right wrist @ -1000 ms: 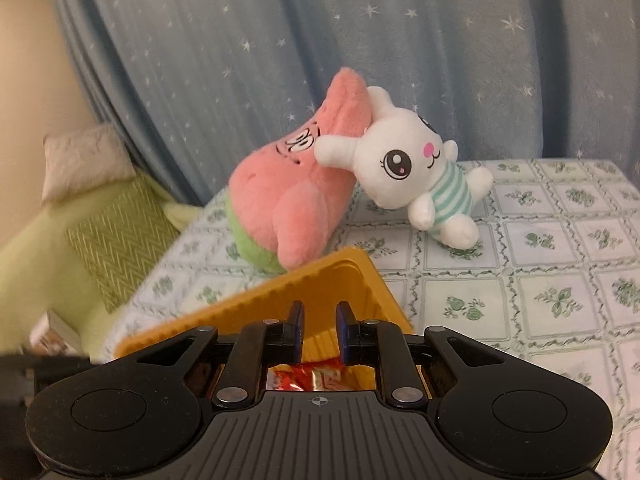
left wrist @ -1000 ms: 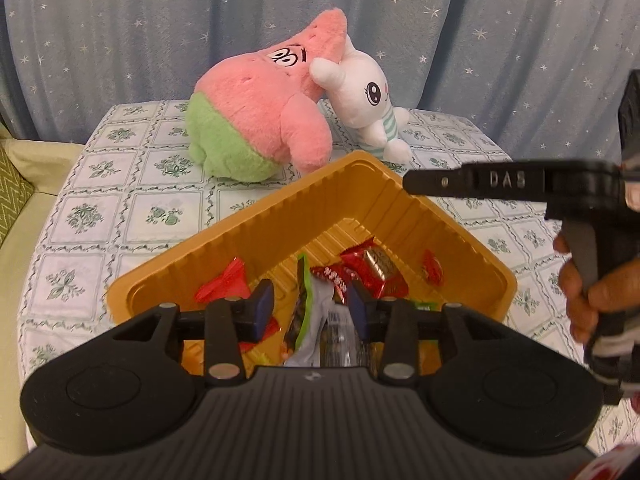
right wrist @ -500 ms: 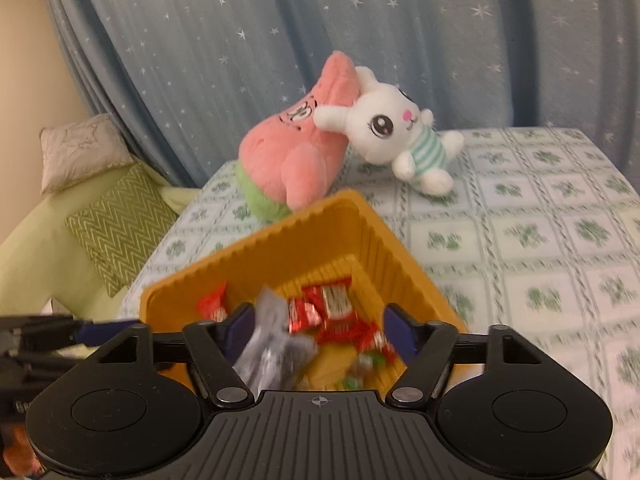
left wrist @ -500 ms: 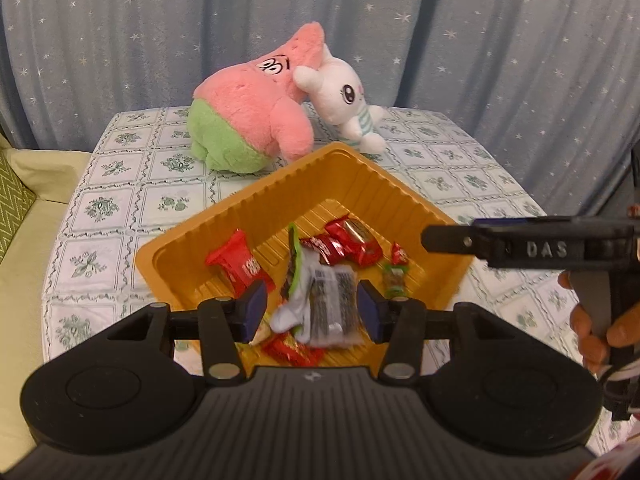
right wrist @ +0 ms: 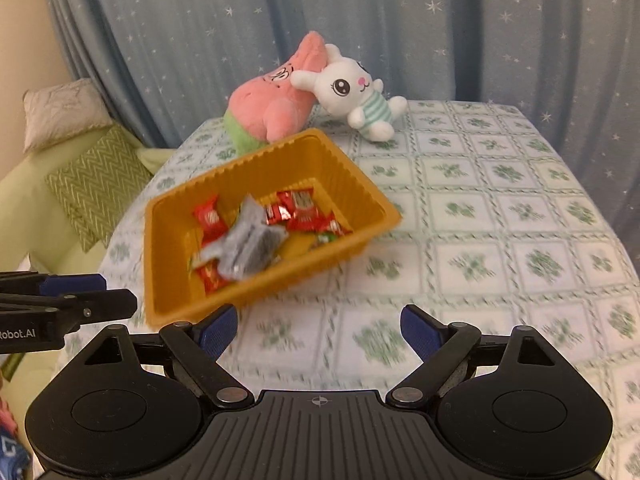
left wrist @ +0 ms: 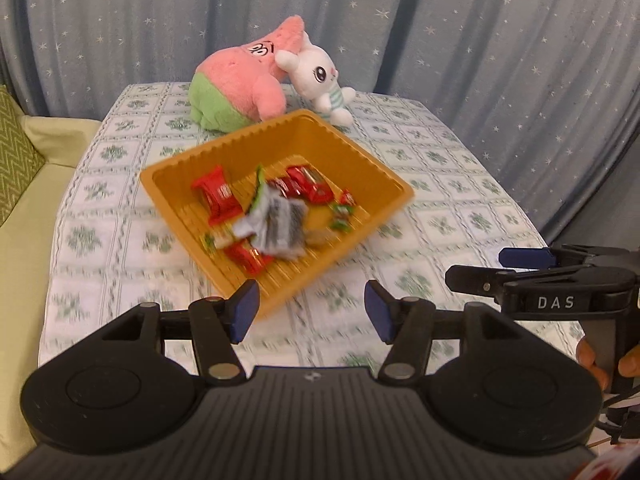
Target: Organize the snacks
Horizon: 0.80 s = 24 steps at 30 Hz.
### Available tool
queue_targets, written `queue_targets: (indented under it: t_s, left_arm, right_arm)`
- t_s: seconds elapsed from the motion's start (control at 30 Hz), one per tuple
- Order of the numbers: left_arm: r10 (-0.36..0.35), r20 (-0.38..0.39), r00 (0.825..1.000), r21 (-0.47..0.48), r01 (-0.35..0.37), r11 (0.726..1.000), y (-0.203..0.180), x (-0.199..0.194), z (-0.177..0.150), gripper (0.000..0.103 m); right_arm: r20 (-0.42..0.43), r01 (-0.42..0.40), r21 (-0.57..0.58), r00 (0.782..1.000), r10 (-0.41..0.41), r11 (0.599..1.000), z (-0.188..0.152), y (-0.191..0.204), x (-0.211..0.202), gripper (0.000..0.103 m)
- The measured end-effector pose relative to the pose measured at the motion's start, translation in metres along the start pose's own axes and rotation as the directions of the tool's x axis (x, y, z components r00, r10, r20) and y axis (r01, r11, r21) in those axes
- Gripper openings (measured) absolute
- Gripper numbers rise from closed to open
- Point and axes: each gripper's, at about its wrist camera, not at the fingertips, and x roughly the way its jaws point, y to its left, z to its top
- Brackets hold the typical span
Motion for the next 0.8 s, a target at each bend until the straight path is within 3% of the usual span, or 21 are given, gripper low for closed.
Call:
queue_targets:
  t_s: [0.33,0.8]
  left_arm:
    - [0.028,-0.015,1.000,-0.009,-0.028,1.000,-0.067,-0.035,-0.049,0.059]
    - [0.045,-0.020,0.999,0.012,-0.045,0.999,-0.139,-0.074,-0.105,0.061]
  right_arm:
    - [-0.028,-0.002,-0.065,1.000,0.001,0.998,-0.052,-0.018,-0.063,0.088]
    - [-0.033,-0.013,-0.007,0.999,0.013,1.000,-0.115,-0.052,-0.135,0.088]
